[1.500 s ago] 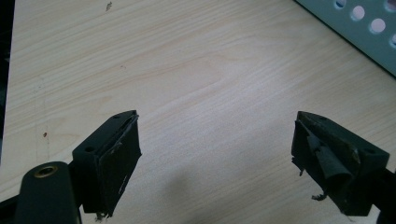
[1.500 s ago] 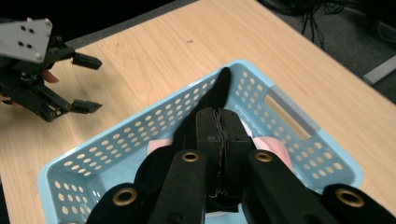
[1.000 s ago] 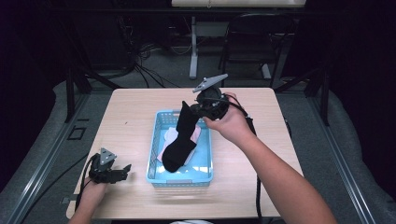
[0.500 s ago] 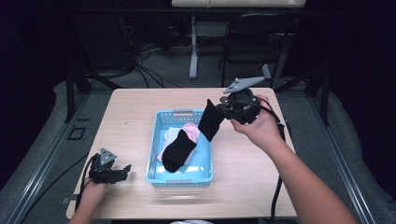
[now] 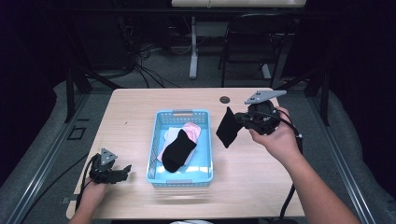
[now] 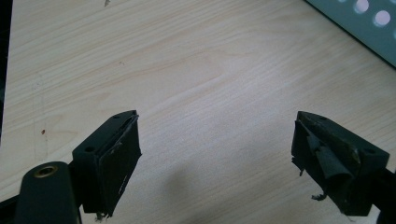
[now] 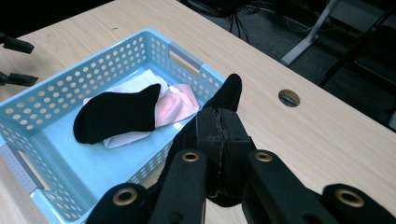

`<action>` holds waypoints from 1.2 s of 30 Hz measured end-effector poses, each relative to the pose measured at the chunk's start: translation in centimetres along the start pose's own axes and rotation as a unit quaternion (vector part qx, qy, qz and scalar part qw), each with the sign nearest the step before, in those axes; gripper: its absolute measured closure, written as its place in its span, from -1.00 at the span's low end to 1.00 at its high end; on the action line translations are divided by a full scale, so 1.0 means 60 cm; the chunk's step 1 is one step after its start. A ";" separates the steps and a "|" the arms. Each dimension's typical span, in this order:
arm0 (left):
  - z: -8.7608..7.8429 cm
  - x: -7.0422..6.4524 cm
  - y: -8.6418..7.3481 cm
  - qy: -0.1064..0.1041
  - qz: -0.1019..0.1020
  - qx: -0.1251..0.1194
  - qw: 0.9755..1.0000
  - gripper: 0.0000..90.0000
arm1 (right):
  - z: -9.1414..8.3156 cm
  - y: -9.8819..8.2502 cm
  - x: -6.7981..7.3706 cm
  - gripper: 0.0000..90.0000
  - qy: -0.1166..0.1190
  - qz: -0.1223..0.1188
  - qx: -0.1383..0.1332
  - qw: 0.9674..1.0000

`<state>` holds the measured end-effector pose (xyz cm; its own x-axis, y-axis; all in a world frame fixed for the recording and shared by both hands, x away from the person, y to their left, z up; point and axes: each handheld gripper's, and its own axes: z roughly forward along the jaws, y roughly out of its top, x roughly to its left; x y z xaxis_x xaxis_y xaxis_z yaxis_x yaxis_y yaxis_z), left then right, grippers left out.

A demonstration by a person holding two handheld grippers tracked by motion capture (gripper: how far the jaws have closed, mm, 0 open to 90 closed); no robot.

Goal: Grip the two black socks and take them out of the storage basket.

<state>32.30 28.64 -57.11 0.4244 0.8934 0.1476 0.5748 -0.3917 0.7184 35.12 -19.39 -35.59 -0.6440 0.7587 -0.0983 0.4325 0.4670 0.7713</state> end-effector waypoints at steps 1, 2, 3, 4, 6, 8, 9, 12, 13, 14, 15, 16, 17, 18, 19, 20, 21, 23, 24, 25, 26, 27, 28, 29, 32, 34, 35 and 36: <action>0.000 0.000 0.000 0.000 0.000 0.000 1.000 -0.66 | 0.003 -0.003 0.000 0.97 0.000 0.002 -0.001 1.000; 0.000 0.000 0.000 0.000 0.000 0.000 1.000 -0.65 | 0.005 -0.006 0.001 0.97 0.001 0.006 -0.002 1.000; 0.000 0.000 0.000 0.000 0.000 0.000 1.000 -0.65 | 0.008 -0.009 0.001 0.97 0.004 0.007 -0.004 1.000; 0.000 0.000 0.000 0.000 0.000 0.000 1.000 -0.66 | 0.011 -0.012 0.001 0.97 0.007 0.007 -0.005 1.000; 0.000 0.000 0.000 0.000 0.001 0.000 1.000 -0.66 | 0.015 -0.015 0.004 0.97 0.009 0.009 0.000 1.000; -0.001 0.000 0.000 0.000 0.000 0.000 1.000 -0.66 | 0.020 -0.020 0.006 0.97 0.012 0.010 0.001 1.000; -0.001 0.000 0.000 0.000 -0.001 -0.001 1.000 -0.66 | 0.022 -0.023 0.006 0.97 0.014 0.013 0.001 1.000; -0.001 0.001 0.000 0.000 0.000 -0.001 1.000 -0.65 | 0.031 -0.036 0.000 0.97 0.017 0.024 0.005 1.000; -0.001 0.001 0.000 0.000 0.000 -0.001 1.000 -0.65 | 0.036 -0.043 -0.003 0.97 0.018 0.032 0.005 0.999; -0.001 0.000 0.000 0.000 -0.001 -0.001 1.000 -0.65 | 0.041 -0.050 -0.006 0.97 0.021 0.040 0.008 0.999; -0.001 0.000 0.000 0.000 -0.001 -0.002 1.000 -0.65 | 0.047 -0.059 -0.010 0.97 0.020 0.047 0.011 0.999; -0.001 0.000 0.000 0.000 0.000 -0.002 1.000 -0.65 | 0.053 -0.068 -0.015 0.97 0.019 0.055 0.015 0.998; -0.001 0.000 0.000 0.000 0.000 -0.002 1.000 -0.65 | 0.059 -0.078 -0.021 0.97 0.014 0.060 0.020 0.998; -0.001 0.000 0.000 0.000 -0.001 -0.003 1.000 -0.66 | 0.068 -0.093 -0.029 0.97 0.005 0.070 0.027 0.997; -0.001 0.000 0.000 0.000 -0.001 -0.003 1.000 -0.65 | 0.074 -0.103 -0.034 0.97 -0.003 0.073 0.030 0.997; -0.002 0.000 0.000 0.000 -0.001 -0.003 1.000 -0.65 | 0.080 -0.116 -0.041 0.97 -0.011 0.083 0.041 0.996; -0.002 0.000 -0.001 0.000 -0.001 -0.002 1.000 -0.65 | 0.087 -0.131 -0.050 0.97 -0.016 0.096 0.044 0.994; -0.001 0.000 -0.001 0.000 0.000 -0.001 1.000 -0.65 | 0.097 -0.163 -0.073 0.97 -0.027 0.122 0.059 0.990; -0.001 0.000 -0.001 0.000 0.000 -0.001 1.000 -0.65 | 0.099 -0.173 -0.080 0.97 -0.033 0.132 0.060 0.989; -0.001 0.000 0.000 0.000 0.000 -0.001 1.000 -0.65 | 0.100 -0.185 -0.088 0.97 -0.038 0.146 0.058 0.987; -0.001 0.000 0.000 0.000 0.001 -0.002 1.000 -0.65 | 0.101 -0.195 -0.095 0.97 -0.043 0.154 0.056 0.986; -0.001 0.000 0.000 0.000 0.003 0.000 1.000 -0.65 | 0.101 -0.204 -0.100 0.97 -0.047 0.164 0.057 0.984; -0.001 0.000 0.000 0.000 0.003 0.000 1.000 -0.65 | 0.102 -0.213 -0.105 0.96 -0.047 0.170 0.056 0.983; -0.001 0.000 0.000 0.001 0.002 0.000 1.000 -0.65 | 0.102 -0.220 -0.109 0.96 -0.048 0.176 0.058 0.982; -0.001 0.000 0.000 0.001 0.004 0.001 1.000 -0.65 | 0.105 -0.238 -0.115 0.96 -0.053 0.186 0.064 0.979; 0.000 0.000 -0.001 0.002 0.004 0.002 1.000 -0.65 | 0.109 -0.248 -0.117 0.96 -0.058 0.183 0.073 0.979; 0.000 -0.001 -0.001 0.002 0.002 0.002 1.000 -0.65 | 0.111 -0.251 -0.118 0.96 -0.060 0.184 0.079 0.978; 0.000 0.000 -0.001 0.002 0.003 0.002 1.000 -0.65 | 0.115 -0.257 -0.119 0.95 -0.064 0.185 0.084 0.977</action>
<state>32.23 28.65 -57.14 0.4249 0.8918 0.1554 0.5751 -0.3985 0.7145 37.38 -28.87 -51.13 -0.3448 0.9351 0.0822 0.7252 0.2098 0.6558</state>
